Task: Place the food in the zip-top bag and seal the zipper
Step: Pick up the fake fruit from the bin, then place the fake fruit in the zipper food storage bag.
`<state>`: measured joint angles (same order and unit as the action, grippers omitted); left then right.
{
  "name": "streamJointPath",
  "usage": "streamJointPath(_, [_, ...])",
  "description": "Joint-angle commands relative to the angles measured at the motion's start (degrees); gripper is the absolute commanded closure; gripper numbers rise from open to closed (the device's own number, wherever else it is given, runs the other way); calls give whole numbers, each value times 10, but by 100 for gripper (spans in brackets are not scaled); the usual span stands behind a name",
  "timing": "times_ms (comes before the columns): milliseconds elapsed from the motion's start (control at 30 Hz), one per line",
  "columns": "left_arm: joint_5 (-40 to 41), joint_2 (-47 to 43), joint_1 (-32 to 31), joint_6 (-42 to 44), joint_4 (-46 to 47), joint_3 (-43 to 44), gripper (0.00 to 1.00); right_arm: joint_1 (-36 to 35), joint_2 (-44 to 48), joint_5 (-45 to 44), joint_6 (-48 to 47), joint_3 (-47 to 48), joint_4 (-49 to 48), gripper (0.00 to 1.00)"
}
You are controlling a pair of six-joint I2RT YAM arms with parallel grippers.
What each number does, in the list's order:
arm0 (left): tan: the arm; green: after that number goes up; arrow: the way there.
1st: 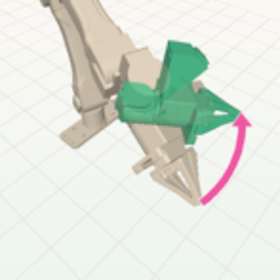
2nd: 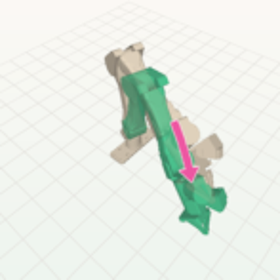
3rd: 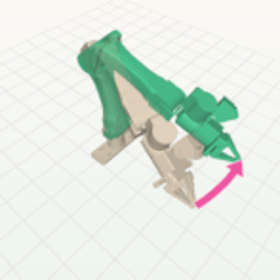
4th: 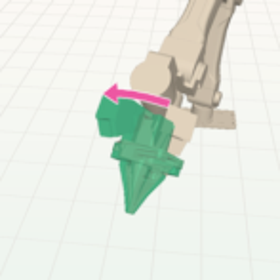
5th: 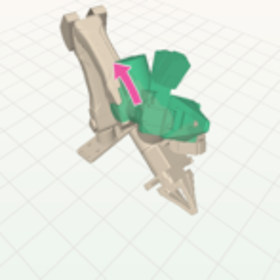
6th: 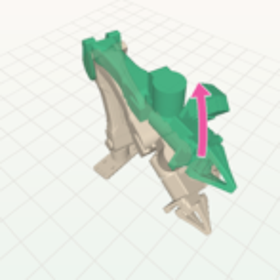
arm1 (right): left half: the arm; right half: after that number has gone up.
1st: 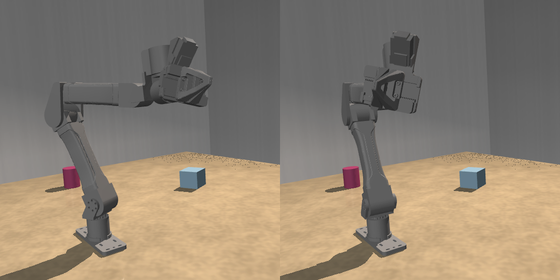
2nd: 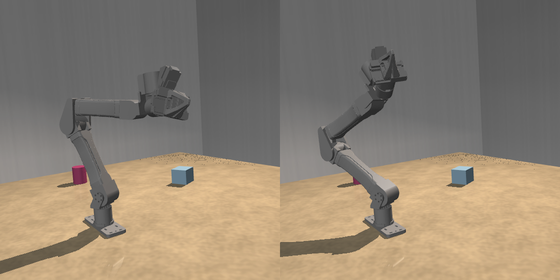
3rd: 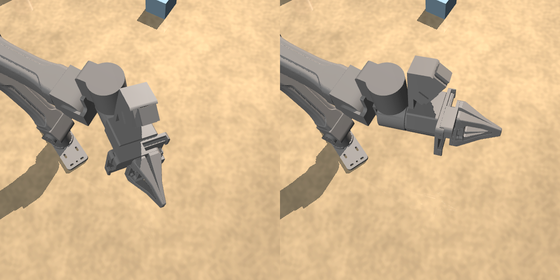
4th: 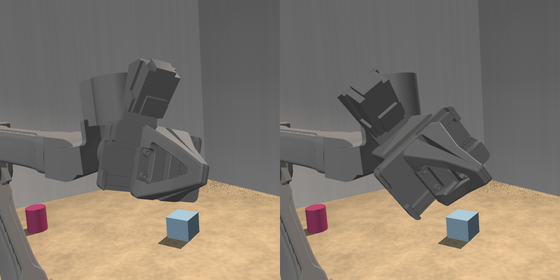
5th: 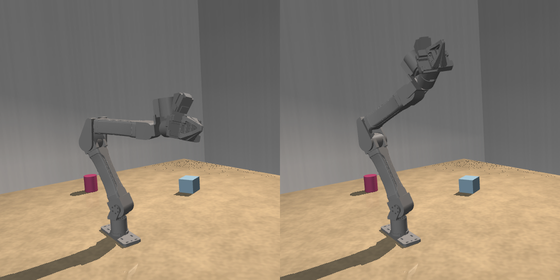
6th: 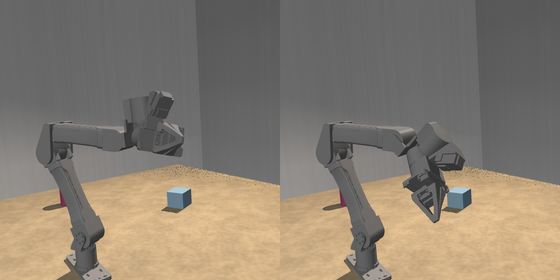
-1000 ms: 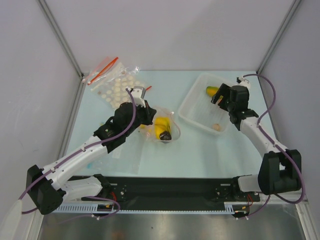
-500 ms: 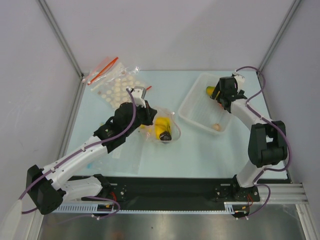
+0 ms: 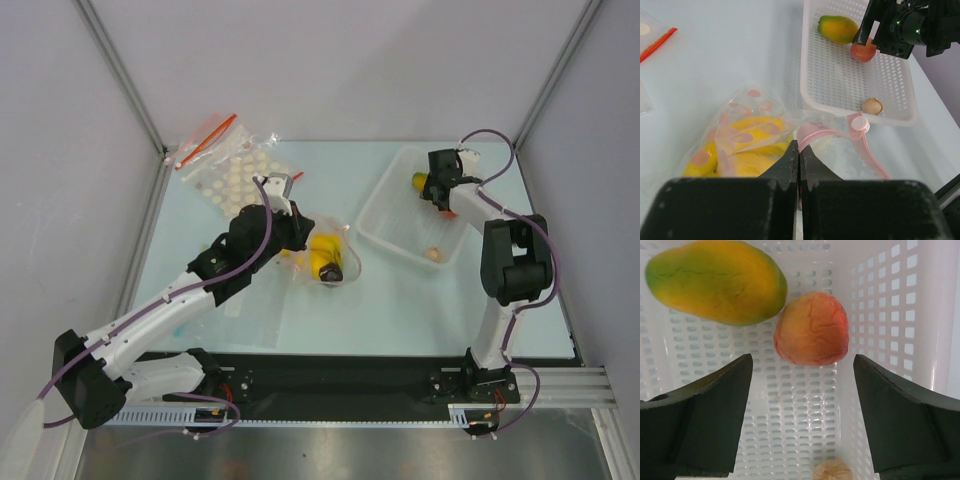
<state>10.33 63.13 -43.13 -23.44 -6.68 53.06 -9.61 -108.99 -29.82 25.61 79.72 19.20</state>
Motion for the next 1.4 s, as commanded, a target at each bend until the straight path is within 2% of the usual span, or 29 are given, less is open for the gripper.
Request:
streamJointPath(0, [-3,0,-3,3,26,14,100,20,-18,18,21,13,-3,15])
streamJointPath(200, [-1,2,-3,4,25,15,99,35,-47,39,29,20,-14,22])
streamJointPath(233, [-1,2,-3,5,25,16,99,35,-49,46,29,17,-19,30])
streamJointPath(300, [0,3,-3,5,25,16,99,29,-47,49,31,10,-32,39])
streamJointPath(400, [1,4,-3,6,25,16,99,14,-34,31,30,-4,-43,48])
streamJointPath(533, [-1,4,-3,6,25,17,100,-17,8,-2,18,-25,-56,53])
streamJointPath(767, [1,1,-3,6,24,16,100,-80,147,-33,-11,-93,-94,55])
streamJointPath(967, [-1,0,-3,4,24,16,100,-127,276,53,-49,-143,-125,57])
streamJointPath(1000, [-1,-1,-3,5,24,15,100,-140,321,59,-56,-166,-135,57])
streamJointPath(1167, [2,0,-3,6,24,15,100,-246,450,100,-89,-234,-205,57])
streamJointPath(1367, [6,5,-3,7,23,17,100,-318,553,232,-153,-327,-303,61])
